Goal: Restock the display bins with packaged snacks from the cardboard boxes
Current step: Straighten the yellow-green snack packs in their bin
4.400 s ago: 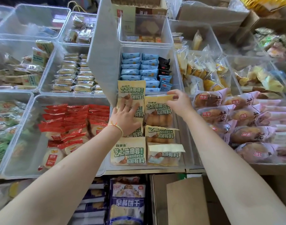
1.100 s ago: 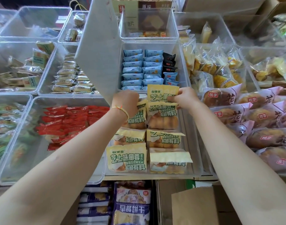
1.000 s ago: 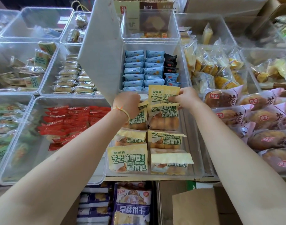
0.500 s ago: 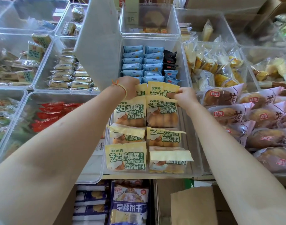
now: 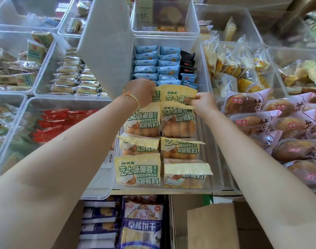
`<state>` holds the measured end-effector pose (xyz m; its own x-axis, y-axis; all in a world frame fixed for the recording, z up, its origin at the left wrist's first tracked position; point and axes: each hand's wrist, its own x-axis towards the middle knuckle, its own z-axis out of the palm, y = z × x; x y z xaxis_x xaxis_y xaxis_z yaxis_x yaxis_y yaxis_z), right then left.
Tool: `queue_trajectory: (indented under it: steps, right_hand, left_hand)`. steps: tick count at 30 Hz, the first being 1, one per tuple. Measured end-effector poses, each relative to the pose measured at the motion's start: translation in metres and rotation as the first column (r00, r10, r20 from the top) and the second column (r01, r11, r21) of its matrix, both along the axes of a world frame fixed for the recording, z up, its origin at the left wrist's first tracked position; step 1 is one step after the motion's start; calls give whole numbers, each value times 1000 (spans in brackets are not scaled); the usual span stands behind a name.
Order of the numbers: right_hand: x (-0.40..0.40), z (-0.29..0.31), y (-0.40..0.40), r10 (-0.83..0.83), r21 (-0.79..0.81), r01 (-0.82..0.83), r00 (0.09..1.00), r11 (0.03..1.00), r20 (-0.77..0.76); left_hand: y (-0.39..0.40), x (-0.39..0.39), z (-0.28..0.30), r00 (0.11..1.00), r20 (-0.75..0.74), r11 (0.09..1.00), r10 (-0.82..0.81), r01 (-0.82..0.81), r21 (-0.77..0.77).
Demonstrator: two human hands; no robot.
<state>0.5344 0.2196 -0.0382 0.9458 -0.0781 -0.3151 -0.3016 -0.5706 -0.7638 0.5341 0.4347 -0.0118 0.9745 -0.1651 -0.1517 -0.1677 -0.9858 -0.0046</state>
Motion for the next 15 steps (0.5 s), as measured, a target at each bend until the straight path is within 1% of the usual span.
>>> queue_trajectory:
  steps: [2,5,8,10,12,15]
  right_hand:
    - [-1,-3,1,-29,-18,29,999,999,17]
    - [2,-6,5,-53,-36,54,998,998,15]
    - [5,-1,6,-60,-22,59,997,998,-57]
    - [6,3,2,-29,25,32,994,999,-102]
    - [6,10,-5,-8,31,10,998,999,-70]
    - [8,21,-12,-13,58,12,1000,998,23]
  left_hand:
    - [3,-3,-2,999,-33,999,8,-9,-36]
    - [3,-3,2,996,-87,999,11,-14,-28]
    - [-2,0,8,995,-83,998,49,-51,-29]
    - [-1,4,15,992,-76,988,102,-110,-106]
    - [1,8,24,991,-42,977,127,-132,-166]
    - [4,9,33,988,-18,964,151,-152,-217]
